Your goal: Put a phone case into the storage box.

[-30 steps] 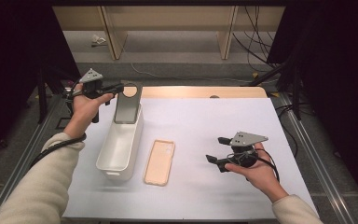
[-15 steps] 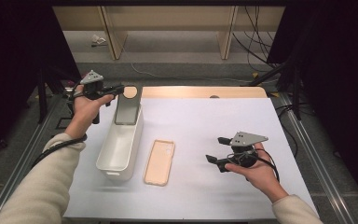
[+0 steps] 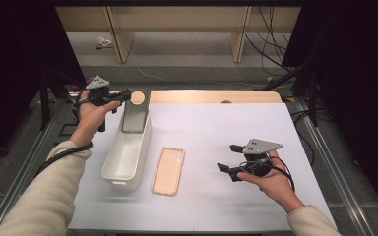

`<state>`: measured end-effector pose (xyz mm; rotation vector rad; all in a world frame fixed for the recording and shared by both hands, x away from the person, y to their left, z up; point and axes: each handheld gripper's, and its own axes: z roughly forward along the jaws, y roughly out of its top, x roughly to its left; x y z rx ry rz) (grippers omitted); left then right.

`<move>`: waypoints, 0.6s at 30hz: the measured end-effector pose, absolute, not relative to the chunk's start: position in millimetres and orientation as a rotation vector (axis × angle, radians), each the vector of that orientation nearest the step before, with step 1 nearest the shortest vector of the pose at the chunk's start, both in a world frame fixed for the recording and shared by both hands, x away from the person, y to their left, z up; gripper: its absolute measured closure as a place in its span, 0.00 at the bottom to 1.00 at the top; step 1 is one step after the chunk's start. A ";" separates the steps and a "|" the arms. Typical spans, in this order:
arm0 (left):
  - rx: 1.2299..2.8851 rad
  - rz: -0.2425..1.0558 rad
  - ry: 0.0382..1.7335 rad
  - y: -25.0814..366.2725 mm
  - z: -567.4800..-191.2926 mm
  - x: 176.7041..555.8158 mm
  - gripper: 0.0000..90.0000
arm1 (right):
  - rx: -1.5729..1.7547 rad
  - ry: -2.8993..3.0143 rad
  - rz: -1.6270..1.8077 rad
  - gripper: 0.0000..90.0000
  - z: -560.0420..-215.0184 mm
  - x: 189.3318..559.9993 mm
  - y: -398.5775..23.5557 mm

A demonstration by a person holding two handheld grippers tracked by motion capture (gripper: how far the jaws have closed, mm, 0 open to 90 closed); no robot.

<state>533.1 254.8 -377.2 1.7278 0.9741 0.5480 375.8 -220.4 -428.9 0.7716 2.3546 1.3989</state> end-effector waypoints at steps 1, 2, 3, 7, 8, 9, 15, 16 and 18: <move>1.729 0.547 0.975 254.8 -377.5 533.2 0.90 | 0.773 2.355 1.398 0.21 -429.0 375.8 -220.4; 1.728 0.545 0.977 254.7 -377.9 533.3 0.90 | 0.772 2.354 1.398 0.21 -429.0 375.8 -220.5; 1.729 0.545 0.978 254.8 -378.4 533.5 0.90 | 0.772 2.355 1.398 0.21 -429.0 375.8 -220.4; 1.725 0.540 0.987 256.0 -380.6 534.3 0.90 | 0.771 2.357 1.398 0.21 -429.3 375.9 -220.4; 1.726 0.538 0.989 256.2 -381.1 534.4 0.90 | 0.772 2.357 1.398 0.21 -429.4 375.9 -220.3; 1.728 0.540 0.990 256.5 -381.6 534.5 0.90 | 0.772 2.357 1.399 0.21 -429.4 375.9 -220.2; 1.731 0.536 1.001 257.6 -384.6 535.8 0.90 | 0.772 2.357 1.399 0.21 -429.4 375.9 -220.2; 1.735 0.534 1.003 257.6 -385.4 536.1 0.90 | 0.771 2.356 1.399 0.21 -429.1 375.8 -220.2; 1.738 0.535 1.006 257.9 -386.4 536.7 0.90 | 0.771 2.356 1.400 0.21 -429.1 375.8 -220.2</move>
